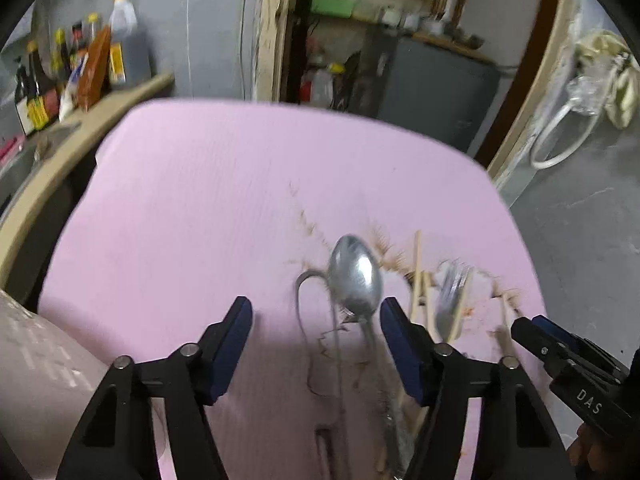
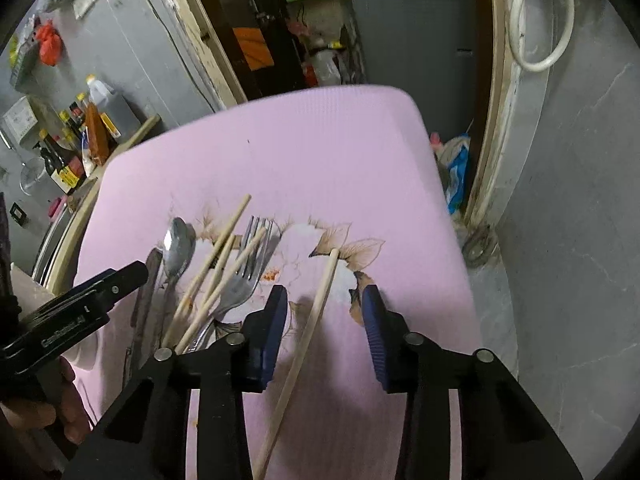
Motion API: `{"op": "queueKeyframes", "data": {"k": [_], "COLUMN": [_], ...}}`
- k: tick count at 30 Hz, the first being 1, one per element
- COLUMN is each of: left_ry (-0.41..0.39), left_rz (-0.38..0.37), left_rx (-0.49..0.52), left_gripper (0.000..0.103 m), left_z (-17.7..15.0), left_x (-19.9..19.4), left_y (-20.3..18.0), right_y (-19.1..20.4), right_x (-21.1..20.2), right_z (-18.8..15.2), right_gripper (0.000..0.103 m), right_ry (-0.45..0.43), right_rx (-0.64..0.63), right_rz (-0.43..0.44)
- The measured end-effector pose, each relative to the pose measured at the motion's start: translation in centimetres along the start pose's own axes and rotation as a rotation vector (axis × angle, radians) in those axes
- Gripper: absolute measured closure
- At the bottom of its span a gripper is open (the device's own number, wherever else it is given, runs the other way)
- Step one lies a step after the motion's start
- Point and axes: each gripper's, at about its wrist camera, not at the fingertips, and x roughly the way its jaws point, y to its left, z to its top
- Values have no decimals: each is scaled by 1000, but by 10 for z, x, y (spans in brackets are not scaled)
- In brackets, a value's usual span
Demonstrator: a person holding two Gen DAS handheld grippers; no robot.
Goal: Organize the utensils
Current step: 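Move both tools back over the remaining utensils on the table, then grasp the metal peeler with the left tool while the right tool grasps a chopstick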
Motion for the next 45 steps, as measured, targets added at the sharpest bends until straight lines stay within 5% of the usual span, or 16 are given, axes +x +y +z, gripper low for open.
{"op": "queueKeyframes", "data": {"k": [5, 14, 16, 21, 30, 45], "left_ry": [90, 137, 150, 159, -19, -182], "left_rz": [-2, 43, 71, 3, -104, -216], "left_rx": [-8, 66, 100, 62, 66, 167], "left_gripper": [52, 62, 75, 79, 80, 80], "left_z": [4, 16, 18, 19, 8, -14], "left_x": [21, 31, 32, 27, -27, -107], "left_y": [4, -3, -7, 0, -1, 13], "right_y": [4, 28, 28, 17, 22, 52], "right_x": [12, 23, 21, 9, -50, -130], "right_z": [3, 19, 21, 24, 16, -8], "right_gripper": [75, 89, 95, 99, 99, 99], "right_ry": [31, 82, 85, 72, -95, -262], "right_rx": [6, -67, -54, 29, 69, -25], "right_rz": [-14, -117, -117, -31, 118, 143]}}
